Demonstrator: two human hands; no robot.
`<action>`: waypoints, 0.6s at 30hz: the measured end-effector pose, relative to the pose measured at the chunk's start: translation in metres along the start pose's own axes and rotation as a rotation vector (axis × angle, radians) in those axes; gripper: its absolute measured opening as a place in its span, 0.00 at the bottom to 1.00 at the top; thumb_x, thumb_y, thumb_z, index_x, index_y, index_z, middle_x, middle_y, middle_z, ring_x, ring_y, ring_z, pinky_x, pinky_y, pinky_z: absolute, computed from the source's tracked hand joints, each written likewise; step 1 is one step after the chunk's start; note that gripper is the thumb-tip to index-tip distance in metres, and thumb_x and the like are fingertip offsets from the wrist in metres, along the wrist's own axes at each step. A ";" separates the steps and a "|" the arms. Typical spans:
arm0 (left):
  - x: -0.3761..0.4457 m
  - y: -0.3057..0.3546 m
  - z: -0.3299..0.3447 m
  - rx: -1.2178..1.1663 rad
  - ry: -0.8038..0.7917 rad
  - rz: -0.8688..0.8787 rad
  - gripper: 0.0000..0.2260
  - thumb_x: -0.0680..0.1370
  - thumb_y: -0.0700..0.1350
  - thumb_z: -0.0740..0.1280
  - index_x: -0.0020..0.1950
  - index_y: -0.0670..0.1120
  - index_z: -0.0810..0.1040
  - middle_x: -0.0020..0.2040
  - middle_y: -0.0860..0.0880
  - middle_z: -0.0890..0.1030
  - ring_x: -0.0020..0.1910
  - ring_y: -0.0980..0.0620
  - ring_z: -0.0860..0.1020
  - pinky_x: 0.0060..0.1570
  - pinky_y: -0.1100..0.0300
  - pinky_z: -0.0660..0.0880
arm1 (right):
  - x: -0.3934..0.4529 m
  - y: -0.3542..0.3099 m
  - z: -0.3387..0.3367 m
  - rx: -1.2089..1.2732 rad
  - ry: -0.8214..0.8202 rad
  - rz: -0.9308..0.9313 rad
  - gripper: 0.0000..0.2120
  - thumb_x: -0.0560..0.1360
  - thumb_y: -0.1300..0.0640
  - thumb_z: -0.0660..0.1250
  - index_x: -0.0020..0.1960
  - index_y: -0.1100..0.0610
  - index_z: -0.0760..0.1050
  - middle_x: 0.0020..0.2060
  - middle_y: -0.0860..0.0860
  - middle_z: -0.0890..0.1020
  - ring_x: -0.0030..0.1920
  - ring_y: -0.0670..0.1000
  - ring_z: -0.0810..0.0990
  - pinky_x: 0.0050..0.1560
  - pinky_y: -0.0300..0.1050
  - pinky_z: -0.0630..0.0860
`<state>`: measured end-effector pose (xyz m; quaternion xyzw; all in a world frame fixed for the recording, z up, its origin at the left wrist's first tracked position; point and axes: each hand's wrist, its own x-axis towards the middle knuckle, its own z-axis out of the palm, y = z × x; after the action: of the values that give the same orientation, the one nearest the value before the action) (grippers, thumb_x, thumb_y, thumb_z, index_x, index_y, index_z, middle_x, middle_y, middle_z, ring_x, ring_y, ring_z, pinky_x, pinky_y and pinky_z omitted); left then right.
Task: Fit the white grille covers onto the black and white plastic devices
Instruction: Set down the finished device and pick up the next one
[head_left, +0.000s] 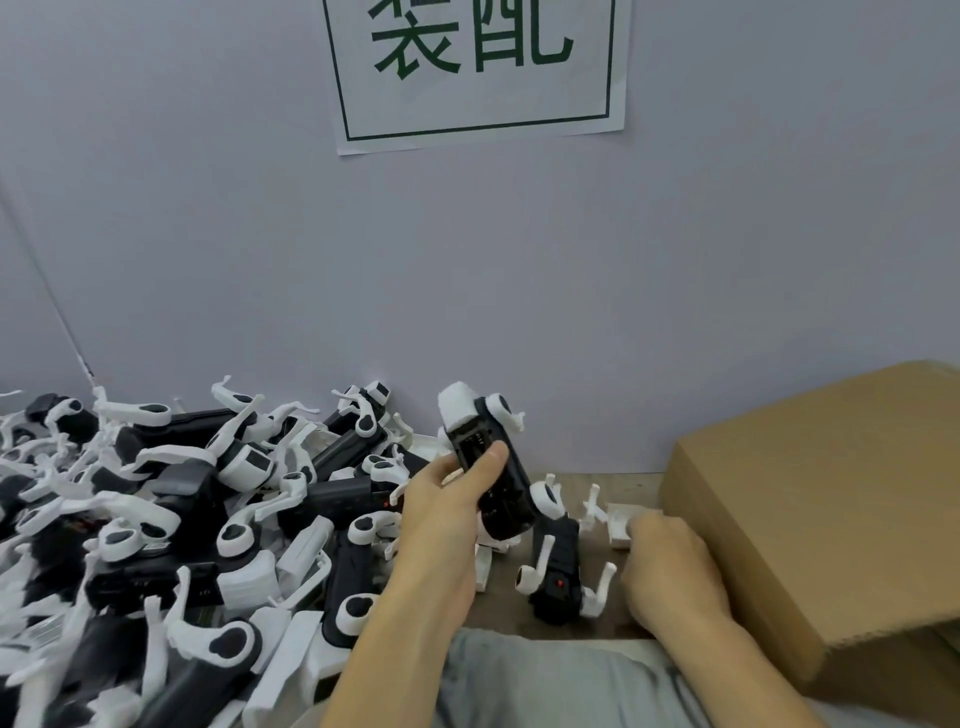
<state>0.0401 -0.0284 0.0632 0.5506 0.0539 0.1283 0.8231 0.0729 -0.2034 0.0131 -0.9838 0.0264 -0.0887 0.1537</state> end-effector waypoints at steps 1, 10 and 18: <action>0.001 -0.001 -0.001 0.036 -0.004 0.023 0.20 0.67 0.49 0.78 0.53 0.38 0.83 0.47 0.42 0.86 0.46 0.45 0.85 0.48 0.46 0.81 | 0.002 0.001 0.001 0.016 0.045 0.010 0.06 0.75 0.62 0.64 0.45 0.51 0.75 0.48 0.52 0.81 0.49 0.55 0.80 0.46 0.46 0.76; 0.005 -0.012 -0.002 0.170 0.075 0.022 0.17 0.72 0.50 0.77 0.56 0.44 0.80 0.45 0.47 0.87 0.43 0.50 0.86 0.42 0.52 0.82 | 0.009 -0.024 -0.024 1.275 0.149 -0.113 0.10 0.82 0.63 0.63 0.51 0.51 0.80 0.45 0.49 0.85 0.45 0.43 0.84 0.43 0.35 0.79; -0.003 -0.011 0.010 0.058 -0.060 0.031 0.14 0.82 0.50 0.63 0.60 0.43 0.80 0.51 0.42 0.86 0.49 0.47 0.85 0.44 0.57 0.81 | -0.012 -0.057 -0.034 1.358 -0.109 -0.302 0.10 0.82 0.60 0.63 0.59 0.52 0.80 0.46 0.47 0.87 0.48 0.46 0.86 0.44 0.38 0.81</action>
<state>0.0416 -0.0424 0.0570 0.5788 0.0242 0.1227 0.8058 0.0565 -0.1586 0.0605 -0.6657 -0.1798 -0.0563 0.7220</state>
